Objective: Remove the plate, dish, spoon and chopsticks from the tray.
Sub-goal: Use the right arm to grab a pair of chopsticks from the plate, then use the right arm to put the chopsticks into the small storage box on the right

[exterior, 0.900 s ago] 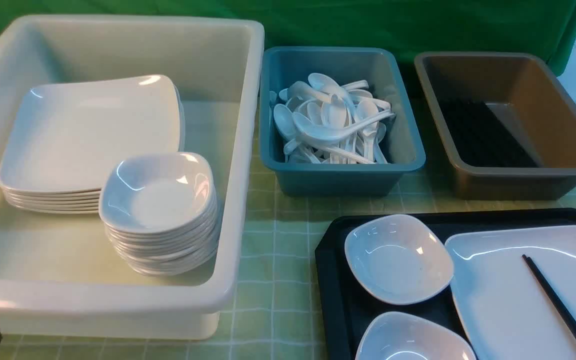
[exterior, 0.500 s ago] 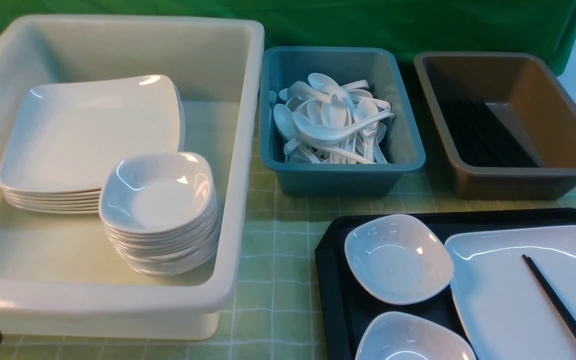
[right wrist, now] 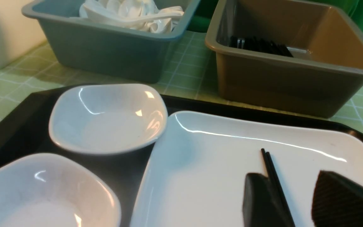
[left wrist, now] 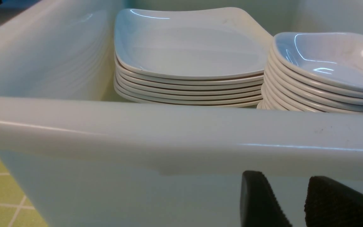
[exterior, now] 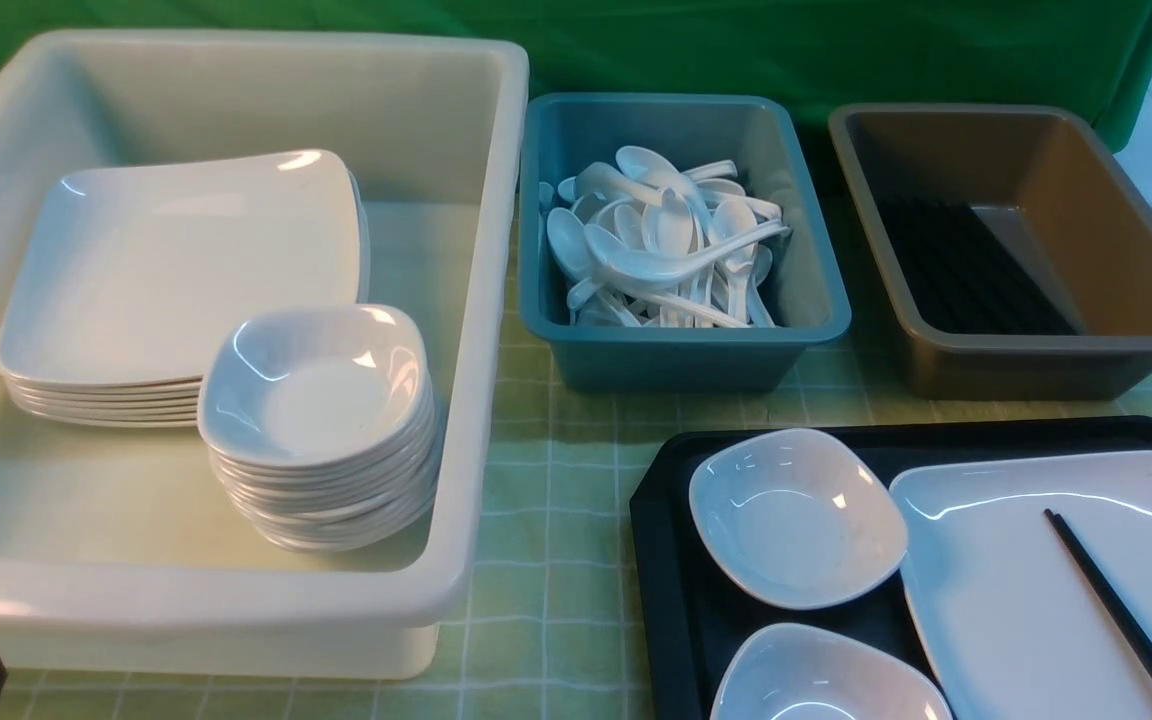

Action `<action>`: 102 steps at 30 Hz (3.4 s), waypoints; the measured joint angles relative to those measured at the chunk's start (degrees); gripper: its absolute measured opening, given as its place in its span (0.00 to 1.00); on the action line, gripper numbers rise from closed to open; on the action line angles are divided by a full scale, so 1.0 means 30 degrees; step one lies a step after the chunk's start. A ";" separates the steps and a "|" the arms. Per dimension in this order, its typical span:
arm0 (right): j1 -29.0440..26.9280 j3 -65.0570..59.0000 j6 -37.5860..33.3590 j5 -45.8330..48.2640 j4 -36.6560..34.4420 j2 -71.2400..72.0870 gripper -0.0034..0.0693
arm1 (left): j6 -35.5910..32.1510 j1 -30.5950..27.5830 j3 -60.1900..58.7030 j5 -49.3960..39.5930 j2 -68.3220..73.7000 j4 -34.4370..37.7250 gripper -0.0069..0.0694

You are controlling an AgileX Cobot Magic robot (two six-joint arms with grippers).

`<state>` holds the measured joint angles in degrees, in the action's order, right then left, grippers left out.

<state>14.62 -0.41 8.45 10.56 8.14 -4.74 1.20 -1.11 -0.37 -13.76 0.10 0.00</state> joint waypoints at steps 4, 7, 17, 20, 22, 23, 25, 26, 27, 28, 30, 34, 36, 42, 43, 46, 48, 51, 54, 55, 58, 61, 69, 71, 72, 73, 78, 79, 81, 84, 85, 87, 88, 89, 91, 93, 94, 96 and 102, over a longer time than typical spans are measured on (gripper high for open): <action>0.0000 0.0000 0.0000 0.0000 0.0000 0.0000 0.38 | 0.0000 0.0000 0.0000 0.0000 0.0000 0.0000 0.38; 0.0000 0.0000 0.0000 0.0000 0.0000 0.0000 0.38 | 0.0000 0.0000 0.0000 0.0000 0.0000 0.0000 0.38; 0.0000 0.0000 0.8155 -0.2569 -0.4402 0.0000 0.38 | 0.0012 0.0000 0.0000 0.0000 0.0000 0.0000 0.38; 0.0000 0.0000 0.9398 -0.3522 -0.4784 0.0000 0.38 | 0.0012 0.0000 0.0000 0.0000 0.0000 0.0000 0.38; 0.0000 0.0000 0.9982 -0.3766 -0.4885 0.0000 0.38 | 0.0012 0.0000 0.0000 0.0000 0.0000 0.0000 0.38; 0.0000 0.0000 1.0092 -0.3805 -0.4909 0.0000 0.38 | 0.0012 0.0000 0.0000 0.0000 0.0000 0.0000 0.38; 0.0000 0.0000 1.0484 -0.3843 -0.4976 0.0000 0.35 | 0.0012 0.0000 0.0000 0.0000 0.0000 0.0000 0.38; 0.0000 0.0000 1.1242 -0.3843 -0.5076 0.0000 0.30 | 0.0012 0.0000 0.0000 0.0000 0.0000 0.0000 0.38; 0.0000 0.0000 1.1329 -0.3843 -0.5076 0.0000 0.30 | 0.0012 0.0000 0.0000 0.0000 0.0000 0.0000 0.38; 0.0000 0.0214 1.1552 -0.3687 -0.5136 0.0000 0.22 | 0.0012 0.0000 0.0000 0.0000 0.0000 0.0000 0.38; 0.0000 0.1339 1.0910 -0.3178 -0.5151 0.0000 0.11 | 0.0012 0.0000 0.0000 0.0000 0.0000 0.0000 0.38; 0.0000 0.5426 0.6834 -0.0358 -0.4683 -0.1081 0.07 | 0.0012 0.0000 0.0000 0.0000 0.0000 0.0000 0.38; 0.0000 0.7649 0.5827 0.2341 -0.3557 -0.2322 0.06 | 0.0012 0.0000 0.0000 0.0000 0.0000 0.0000 0.38; 0.0000 1.3439 0.3972 1.6493 0.2314 -1.0166 0.06 | 0.0012 0.0000 0.0000 0.0000 0.0000 0.0000 0.38; 0.0000 1.3464 0.3774 1.6987 0.2456 -1.0644 0.06 | 0.0012 0.0000 0.0000 0.0000 0.0000 0.0000 0.38; 0.0000 1.3564 0.2154 1.8902 0.2552 -1.3893 0.06 | 0.0012 0.0000 0.0000 0.0000 0.0000 0.0000 0.38; 0.0000 1.3585 0.1129 1.8954 0.2174 -1.5915 0.06 | 0.0012 0.0000 0.0000 0.0000 0.0000 0.0000 0.38; 0.0000 1.3585 -0.0109 1.8297 0.1283 -1.8628 0.06 | 0.0012 0.0000 0.0000 0.0000 0.0000 0.0000 0.38; 0.0000 1.3585 -0.0812 1.6951 0.0642 -2.1036 0.06 | 0.0012 0.0000 0.0000 0.0000 0.0000 0.0000 0.38; 0.0000 1.3585 -0.1044 1.6492 0.0498 -2.1843 0.06 | 0.0012 0.0000 0.0000 0.0000 0.0000 0.0000 0.38; -0.0172 1.3700 -0.1402 1.5767 0.0145 -2.3342 0.06 | 0.0028 0.0000 0.0000 0.0000 0.0000 0.0000 0.38; -0.0910 1.4186 -0.1733 1.4934 -0.0024 -2.4918 0.06 | 0.0014 0.0000 0.0000 0.0000 0.0000 0.0000 0.38; -0.3196 1.6046 -0.2508 1.4325 -0.0048 -2.7606 0.20 | 0.0014 0.0000 0.0000 0.0000 0.0000 0.0000 0.38; -0.3212 1.6063 -0.2632 1.4328 -0.0118 -2.7917 0.32 | 0.0014 0.0000 0.0000 0.0000 0.0000 0.0000 0.38; -0.3212 1.6063 -0.2653 1.4344 -0.0242 -2.8016 0.35 | 0.0014 0.0000 0.0000 0.0000 0.0000 0.0000 0.38; -0.3212 1.6063 -0.2653 1.4344 -0.0243 -2.8035 0.37 | 0.0014 0.0000 0.0000 0.0000 0.0000 0.0000 0.38; -0.3212 1.6063 -0.2816 1.4148 -0.0455 -2.8760 0.47 | 0.0014 0.0000 0.0000 0.0000 0.0000 0.0000 0.38; -0.3212 1.6063 -0.2816 1.4098 -0.0480 -2.8924 0.46 | 0.0014 0.0000 0.0000 0.0000 0.0000 0.0000 0.38; -0.3212 1.6063 -0.2816 1.3974 -0.0499 -2.9254 0.44 | 0.0014 0.0000 0.0000 0.0007 0.0000 0.0000 0.38; -0.3212 1.6063 -0.3093 1.3656 -0.0499 -2.9740 0.39 | 0.0014 0.0000 0.0000 0.0007 0.0000 0.0000 0.38; -0.3212 1.6063 -0.3226 1.3532 -0.0499 -2.9852 0.37 | 0.0014 0.0000 0.0000 0.0007 0.0000 0.0000 0.38; -0.3212 1.6082 -0.3574 1.3535 -0.0618 -2.9883 0.31 | 0.0014 0.0000 0.0000 0.0007 0.0000 0.0000 0.38; -0.3212 1.6102 -0.3814 1.3535 -0.0771 -2.9883 0.26 | 0.0014 0.0000 0.0000 0.0007 0.0000 0.0000 0.38; -0.3212 1.6143 -0.4028 1.3603 -0.0948 -2.9883 0.19 | 0.0014 0.0000 0.0000 0.0007 0.0000 0.0000 0.38; -0.3212 1.6439 -0.4458 1.4059 -0.1377 -2.9883 0.18 | 0.0014 0.0000 0.0000 0.0007 0.0000 0.0000 0.38; -0.3212 1.6823 -0.4773 1.4945 -0.1947 -2.9590 0.19 | 0.0014 0.0000 0.0000 0.0007 0.0000 0.0000 0.38; -0.3212 1.7065 -0.4841 1.5367 -0.2126 -2.9378 0.19 | 0.0014 0.0000 0.0000 0.0007 0.0000 0.0000 0.38; -0.3212 1.7567 -0.4932 1.6373 -0.2399 -2.8652 0.19 | 0.0014 0.0000 0.0000 0.0007 0.0000 0.0000 0.38; -0.3212 2.1920 -0.5112 1.7414 -0.2559 -2.5966 0.19 | 0.0031 0.0000 0.0000 0.0025 0.0000 0.0000 0.38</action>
<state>4.99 65.35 -6.89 62.81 0.46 -82.64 1.30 -1.11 -0.37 -13.69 0.10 0.00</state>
